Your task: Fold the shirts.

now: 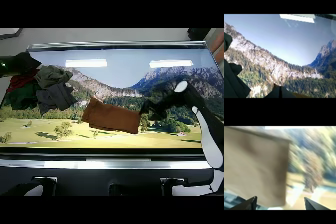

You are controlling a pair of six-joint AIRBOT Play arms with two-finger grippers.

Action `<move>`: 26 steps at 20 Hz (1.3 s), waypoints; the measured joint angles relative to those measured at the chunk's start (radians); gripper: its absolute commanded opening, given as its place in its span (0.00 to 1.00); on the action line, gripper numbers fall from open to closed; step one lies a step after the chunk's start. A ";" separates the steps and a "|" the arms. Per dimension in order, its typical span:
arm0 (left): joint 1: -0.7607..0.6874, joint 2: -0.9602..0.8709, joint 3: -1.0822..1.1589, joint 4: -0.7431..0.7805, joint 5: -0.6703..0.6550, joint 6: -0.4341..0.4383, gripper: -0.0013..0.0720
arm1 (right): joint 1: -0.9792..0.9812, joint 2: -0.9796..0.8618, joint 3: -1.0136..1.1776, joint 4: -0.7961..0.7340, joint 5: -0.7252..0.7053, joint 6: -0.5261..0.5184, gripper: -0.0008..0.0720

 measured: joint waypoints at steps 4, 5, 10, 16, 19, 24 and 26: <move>-0.007 0.000 -0.005 -0.005 0.005 0.000 0.06 | 0.015 0.025 -0.198 0.163 -0.162 -0.124 0.74; -0.011 0.000 -0.006 -0.005 0.005 0.000 0.06 | 0.032 0.026 -0.222 0.209 -0.206 -0.150 0.49; -0.031 0.000 -0.009 -0.010 0.008 0.000 0.06 | 0.070 0.033 -0.237 0.342 -0.324 -0.237 0.06; -0.036 -0.003 -0.009 -0.010 0.010 0.000 0.06 | -0.227 0.058 -0.014 0.310 -0.203 -0.204 0.06; -0.037 -0.008 -0.011 -0.010 0.013 0.000 0.06 | -0.480 0.098 0.060 0.226 -0.096 -0.123 0.06; -0.041 -0.013 -0.031 -0.010 0.027 0.001 0.06 | -0.861 0.188 0.070 -0.072 0.050 -0.008 0.06; -0.050 -0.014 -0.034 -0.011 0.029 0.005 0.06 | -0.960 0.216 0.010 -0.176 0.071 0.030 0.06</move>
